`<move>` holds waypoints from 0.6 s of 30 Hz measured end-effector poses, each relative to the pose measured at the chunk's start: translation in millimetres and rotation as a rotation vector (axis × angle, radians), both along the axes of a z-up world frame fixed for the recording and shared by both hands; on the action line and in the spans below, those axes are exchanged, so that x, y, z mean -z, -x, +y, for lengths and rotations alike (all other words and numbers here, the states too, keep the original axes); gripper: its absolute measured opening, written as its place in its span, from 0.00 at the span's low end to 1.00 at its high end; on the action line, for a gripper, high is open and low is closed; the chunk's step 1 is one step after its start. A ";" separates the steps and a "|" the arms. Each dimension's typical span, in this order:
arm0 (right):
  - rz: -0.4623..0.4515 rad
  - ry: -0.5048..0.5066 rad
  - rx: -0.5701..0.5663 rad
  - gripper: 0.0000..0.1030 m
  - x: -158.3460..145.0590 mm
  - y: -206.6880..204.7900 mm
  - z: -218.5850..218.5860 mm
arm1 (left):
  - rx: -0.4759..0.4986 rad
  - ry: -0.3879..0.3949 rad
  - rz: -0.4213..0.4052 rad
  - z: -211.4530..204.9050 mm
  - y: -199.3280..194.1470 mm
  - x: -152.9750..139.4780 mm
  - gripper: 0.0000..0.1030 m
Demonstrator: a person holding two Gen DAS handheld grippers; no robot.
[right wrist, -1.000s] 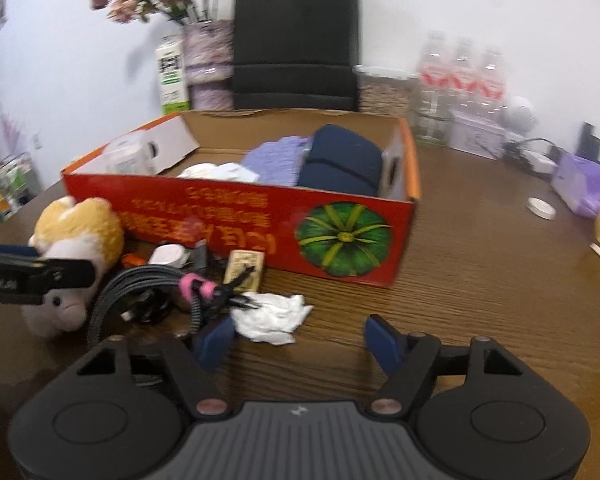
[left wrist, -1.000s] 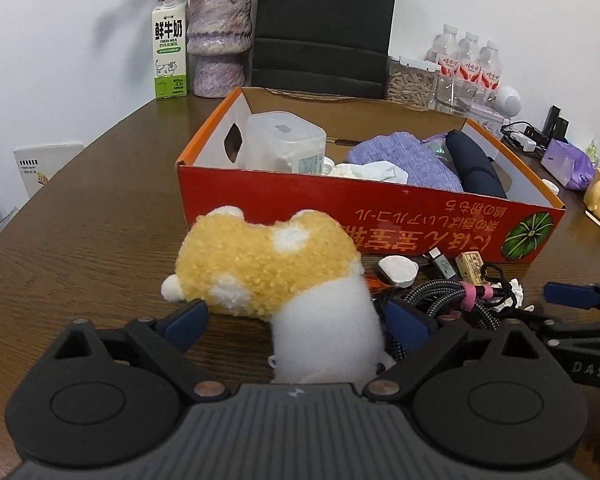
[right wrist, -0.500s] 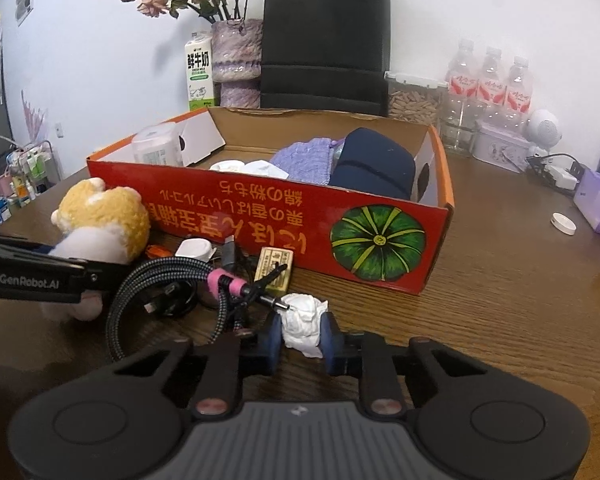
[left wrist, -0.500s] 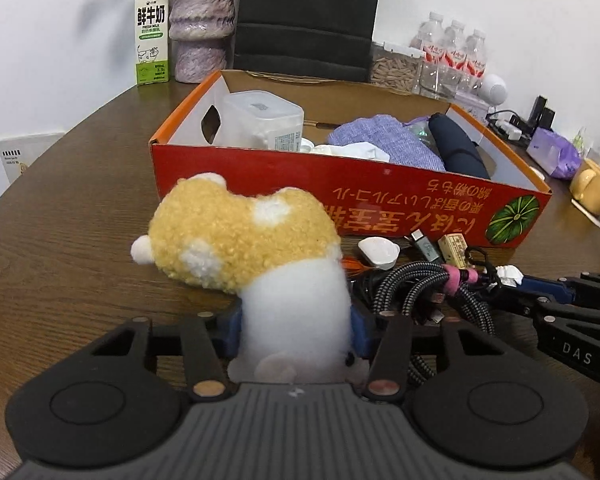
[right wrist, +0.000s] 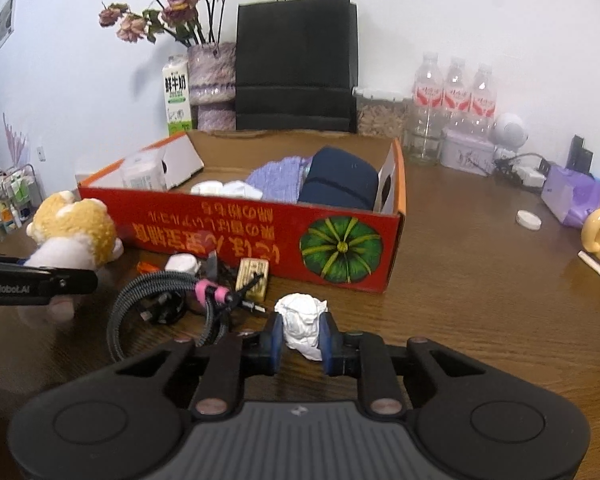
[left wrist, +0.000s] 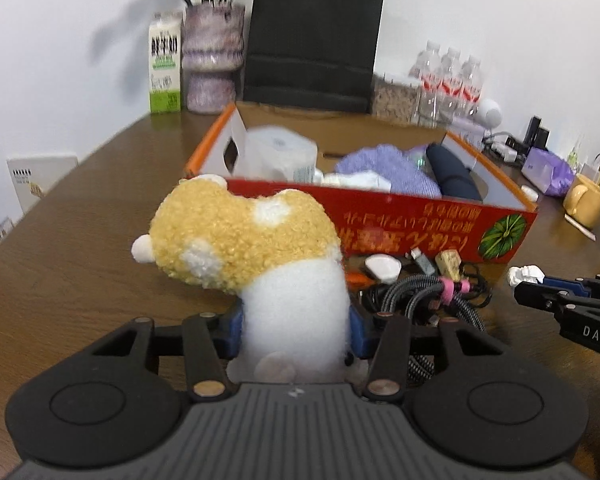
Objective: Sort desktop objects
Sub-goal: 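Carry plush toy and tissue into the cardboard box and open both tools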
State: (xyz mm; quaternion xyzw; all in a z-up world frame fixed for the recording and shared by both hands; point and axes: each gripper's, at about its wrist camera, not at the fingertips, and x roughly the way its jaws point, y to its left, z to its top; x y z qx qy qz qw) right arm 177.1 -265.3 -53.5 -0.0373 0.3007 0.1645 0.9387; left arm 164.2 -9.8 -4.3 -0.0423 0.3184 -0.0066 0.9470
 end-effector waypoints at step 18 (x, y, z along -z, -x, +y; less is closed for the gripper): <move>-0.199 -0.068 -0.039 0.18 -75.9 -34.5 34.8 | 0.055 -0.019 -0.269 -4.5 -31.7 -83.2 0.48</move>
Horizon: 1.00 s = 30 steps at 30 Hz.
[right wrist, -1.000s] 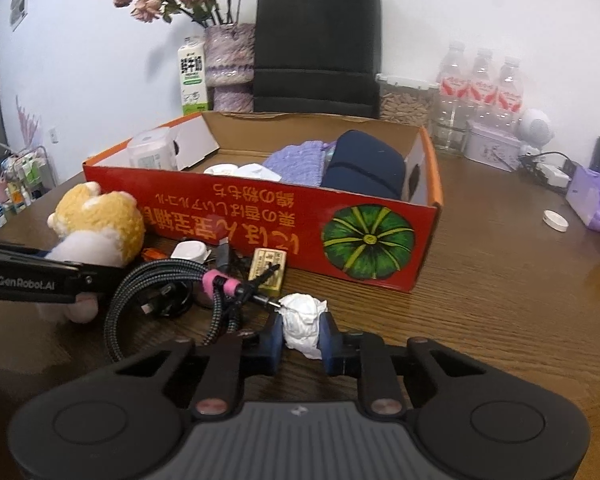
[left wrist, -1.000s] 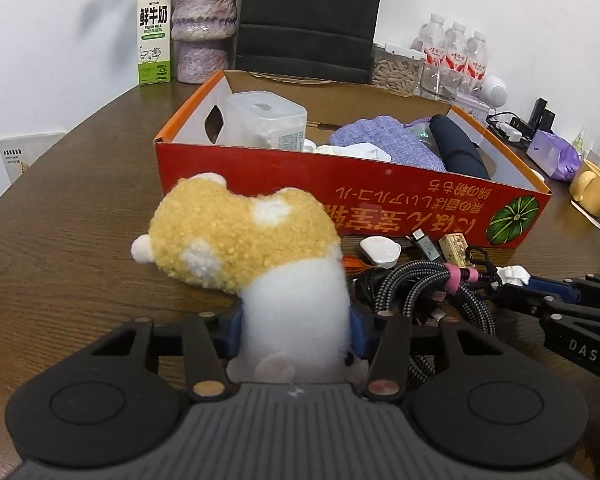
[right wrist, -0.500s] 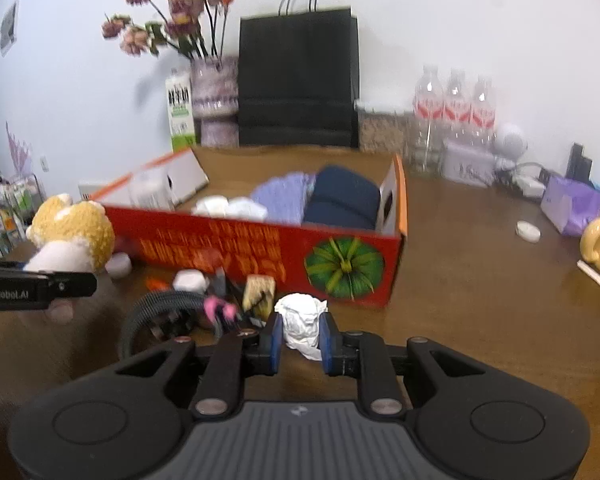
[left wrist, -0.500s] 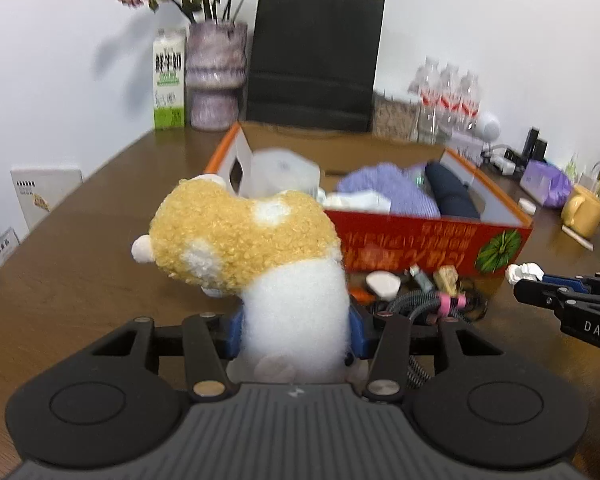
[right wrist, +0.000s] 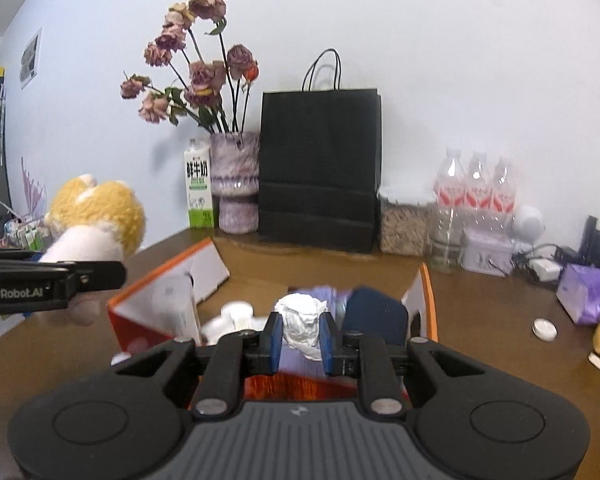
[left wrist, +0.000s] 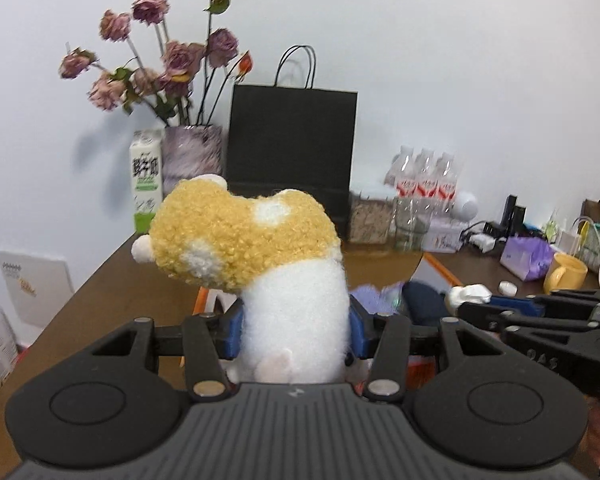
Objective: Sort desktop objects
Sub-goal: 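Carry plush toy and tissue into the cardboard box and open both tools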
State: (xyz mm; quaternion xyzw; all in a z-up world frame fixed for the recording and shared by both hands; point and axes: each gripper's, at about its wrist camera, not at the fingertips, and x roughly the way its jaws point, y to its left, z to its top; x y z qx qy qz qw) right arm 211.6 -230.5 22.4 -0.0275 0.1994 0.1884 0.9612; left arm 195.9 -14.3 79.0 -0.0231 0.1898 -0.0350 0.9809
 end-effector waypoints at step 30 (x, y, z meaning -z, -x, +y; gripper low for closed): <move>0.166 -0.001 0.019 0.18 44.4 -163.1 47.3 | 0.069 0.039 0.197 15.6 -162.7 58.7 0.48</move>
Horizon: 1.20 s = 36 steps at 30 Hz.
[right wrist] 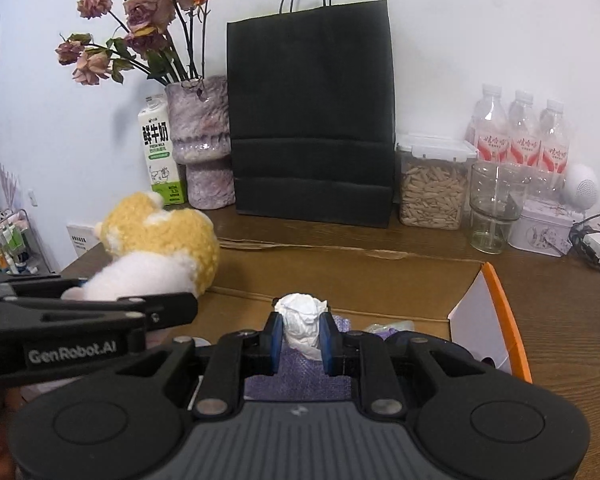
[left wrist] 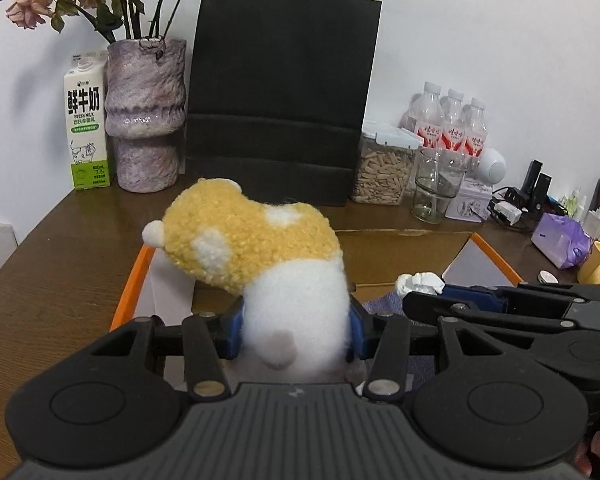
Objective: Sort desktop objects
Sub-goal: 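Carry plush toy and tissue into the cardboard box and open both tools, then move both tools back toward the braided cable and white caps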
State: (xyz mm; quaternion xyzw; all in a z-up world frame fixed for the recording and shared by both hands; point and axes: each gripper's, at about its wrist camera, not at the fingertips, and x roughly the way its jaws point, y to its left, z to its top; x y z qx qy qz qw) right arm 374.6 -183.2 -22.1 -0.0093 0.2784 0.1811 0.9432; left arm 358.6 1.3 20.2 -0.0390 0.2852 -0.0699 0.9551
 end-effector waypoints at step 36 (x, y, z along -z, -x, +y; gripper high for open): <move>-0.012 0.018 0.087 1.00 -26.1 14.2 -14.4 | -0.201 -0.173 -0.125 0.4 24.7 -22.8 1.00</move>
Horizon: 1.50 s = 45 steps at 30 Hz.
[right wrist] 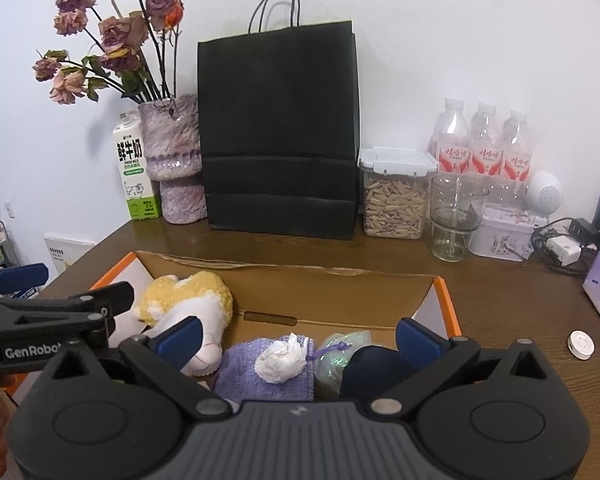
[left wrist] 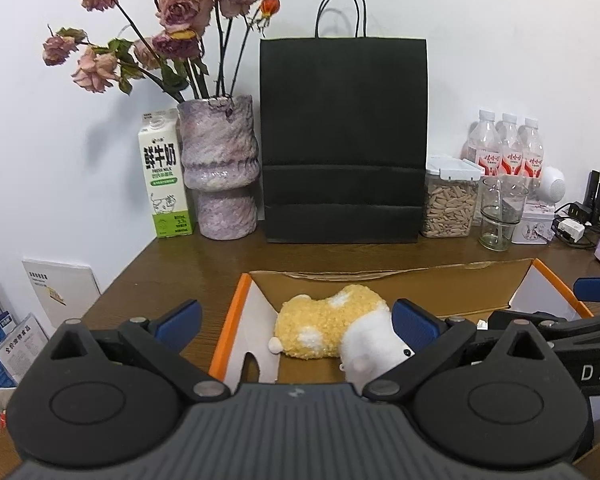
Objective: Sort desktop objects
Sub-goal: 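Move both tools back toward the braided cable and white caps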
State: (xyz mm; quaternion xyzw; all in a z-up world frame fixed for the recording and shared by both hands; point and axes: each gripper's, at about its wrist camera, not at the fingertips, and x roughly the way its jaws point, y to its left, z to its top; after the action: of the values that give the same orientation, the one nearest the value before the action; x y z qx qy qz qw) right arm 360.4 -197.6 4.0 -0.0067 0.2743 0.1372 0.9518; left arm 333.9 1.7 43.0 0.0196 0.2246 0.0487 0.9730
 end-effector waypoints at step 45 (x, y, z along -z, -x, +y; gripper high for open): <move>0.072 0.080 -0.085 1.00 31.7 167.6 12.2 | -0.045 0.099 0.067 80.9 167.7 30.5 1.00</move>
State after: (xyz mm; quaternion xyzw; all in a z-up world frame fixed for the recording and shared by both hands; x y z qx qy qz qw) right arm 192.8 -185.5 -27.6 -0.0511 0.3131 0.1665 0.9336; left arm 166.3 82.6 12.5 -0.0320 0.2596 0.0589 0.9634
